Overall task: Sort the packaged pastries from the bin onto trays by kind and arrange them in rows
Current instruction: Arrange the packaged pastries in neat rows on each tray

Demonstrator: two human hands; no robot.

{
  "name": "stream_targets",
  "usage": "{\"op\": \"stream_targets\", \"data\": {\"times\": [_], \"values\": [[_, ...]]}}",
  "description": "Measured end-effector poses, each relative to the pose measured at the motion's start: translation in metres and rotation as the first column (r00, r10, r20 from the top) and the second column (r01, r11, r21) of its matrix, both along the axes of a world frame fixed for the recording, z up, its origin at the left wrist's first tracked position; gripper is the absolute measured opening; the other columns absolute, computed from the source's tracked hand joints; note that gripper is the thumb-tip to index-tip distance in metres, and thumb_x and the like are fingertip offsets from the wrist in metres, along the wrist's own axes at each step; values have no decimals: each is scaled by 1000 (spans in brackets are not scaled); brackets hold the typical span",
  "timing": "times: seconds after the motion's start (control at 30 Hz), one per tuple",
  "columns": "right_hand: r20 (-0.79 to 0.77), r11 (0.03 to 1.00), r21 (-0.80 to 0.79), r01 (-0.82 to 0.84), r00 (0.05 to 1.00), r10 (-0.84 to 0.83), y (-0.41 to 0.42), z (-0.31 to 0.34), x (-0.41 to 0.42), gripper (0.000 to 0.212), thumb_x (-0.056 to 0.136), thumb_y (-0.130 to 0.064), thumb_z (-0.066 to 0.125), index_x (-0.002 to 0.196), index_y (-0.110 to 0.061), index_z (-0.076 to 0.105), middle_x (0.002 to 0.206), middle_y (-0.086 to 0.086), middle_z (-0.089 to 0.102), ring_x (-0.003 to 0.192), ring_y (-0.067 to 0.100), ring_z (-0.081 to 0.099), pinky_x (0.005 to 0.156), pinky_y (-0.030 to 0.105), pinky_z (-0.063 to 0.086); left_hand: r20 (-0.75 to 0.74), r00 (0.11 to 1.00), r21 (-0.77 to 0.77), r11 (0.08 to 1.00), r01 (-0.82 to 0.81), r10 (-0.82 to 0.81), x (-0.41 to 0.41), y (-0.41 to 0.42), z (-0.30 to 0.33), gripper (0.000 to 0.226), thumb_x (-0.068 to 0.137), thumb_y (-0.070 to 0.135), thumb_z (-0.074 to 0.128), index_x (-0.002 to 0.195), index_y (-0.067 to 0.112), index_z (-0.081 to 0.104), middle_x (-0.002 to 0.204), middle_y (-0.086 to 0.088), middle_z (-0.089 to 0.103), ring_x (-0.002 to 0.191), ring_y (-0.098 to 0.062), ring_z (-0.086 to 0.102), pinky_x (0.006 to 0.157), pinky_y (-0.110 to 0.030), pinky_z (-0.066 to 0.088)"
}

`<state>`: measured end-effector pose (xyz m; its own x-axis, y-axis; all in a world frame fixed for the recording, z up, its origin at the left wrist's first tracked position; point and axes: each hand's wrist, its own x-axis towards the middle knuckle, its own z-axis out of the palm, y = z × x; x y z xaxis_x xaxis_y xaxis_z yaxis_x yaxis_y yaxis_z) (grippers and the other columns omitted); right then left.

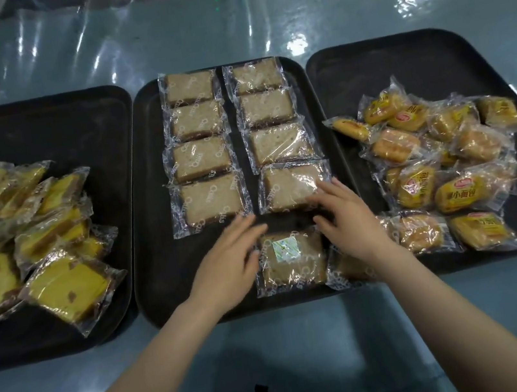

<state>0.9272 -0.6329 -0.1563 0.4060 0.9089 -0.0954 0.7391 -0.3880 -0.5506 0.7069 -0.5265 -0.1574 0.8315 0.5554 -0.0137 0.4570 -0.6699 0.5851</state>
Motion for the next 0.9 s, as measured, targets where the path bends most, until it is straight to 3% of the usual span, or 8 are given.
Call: {"op": "stream_targets", "data": {"times": [0.1, 0.23, 0.33, 0.4, 0.5, 0.63, 0.8, 0.9], "values": [[36, 992, 35, 118, 992, -119, -33, 0, -9, 40, 90, -14, 60, 130, -22, 58, 146, 0, 45, 142, 20, 24, 115, 33, 17, -47, 996, -45, 997, 67, -69, 11, -25, -6, 47, 95, 23, 48, 142, 27, 38, 155, 5, 22, 143, -9, 10, 113, -20, 4], [164, 996, -58, 67, 985, -57, -59, -1, -17, 46, 92, -24, 58, 137, -22, 51, 153, 2, 35, 147, 24, 14, 118, 45, 12, -349, 932, -25, 995, 94, -97, 17, -28, -24, 75, 92, 51, 45, 149, 32, 1, 158, 6, -11, 144, -18, -10, 114, -43, -1], [215, 997, -36, 69, 975, -60, -75, -4, -24, 54, 93, -36, 57, 143, -23, 42, 157, 1, 26, 148, 24, 6, 119, 46, 4, -418, 896, 4, 986, 165, -148, 10, -27, -36, 90, 85, 65, 42, 145, 34, -17, 149, 9, -32, 141, -16, -20, 113, -45, -4], [224, 995, -71, 73, 973, -56, -86, -7, -25, 64, 91, -50, 52, 148, -26, 33, 160, -1, 15, 148, 21, -2, 118, 44, -2, -413, 900, 19, 987, 162, -139, 6, -25, -39, 92, 84, 68, 43, 145, 35, -18, 148, 8, -33, 141, -16, -20, 113, -43, -4], [233, 967, -256, -2, 970, 63, -101, -11, -25, 94, 79, -72, 45, 152, -33, 3, 158, -5, -13, 143, 18, -22, 116, 43, -8, -381, 919, 76, 988, 136, -98, 2, -22, -40, 89, 84, 64, 46, 148, 35, -10, 155, 5, -22, 144, -18, -11, 114, -43, 2], [222, 932, -360, -40, 967, 127, -106, -7, -27, 115, 70, -68, 64, 148, -35, -14, 155, -7, -24, 141, 18, -28, 115, 42, -11, -356, 934, 115, 989, 92, -46, -14, -19, -41, 85, 86, 61, 46, 149, 34, -3, 158, 3, -13, 145, -19, -4, 115, -41, 6], [240, 976, -215, -20, 968, 73, -109, -2, -43, 78, 91, -35, 62, 153, -30, 14, 162, -1, 2, 148, 22, -5, 119, 43, 4, -368, 930, 117, 993, 27, 18, -44, -9, -38, 83, 87, 61, 45, 149, 32, -3, 158, 0, -10, 145, -21, -1, 115, -41, 9], [215, 999, 27, 22, 976, -28, -106, 2, -62, 64, 89, -22, 66, 146, -21, 38, 143, 14, 38, 132, 33, 30, 109, 42, 33, -345, 936, 96, 995, -29, 61, -63, -5, -36, 82, 88, 56, 47, 150, 30, 2, 159, -2, -8, 145, -22, 1, 115, -40, 10]]}}
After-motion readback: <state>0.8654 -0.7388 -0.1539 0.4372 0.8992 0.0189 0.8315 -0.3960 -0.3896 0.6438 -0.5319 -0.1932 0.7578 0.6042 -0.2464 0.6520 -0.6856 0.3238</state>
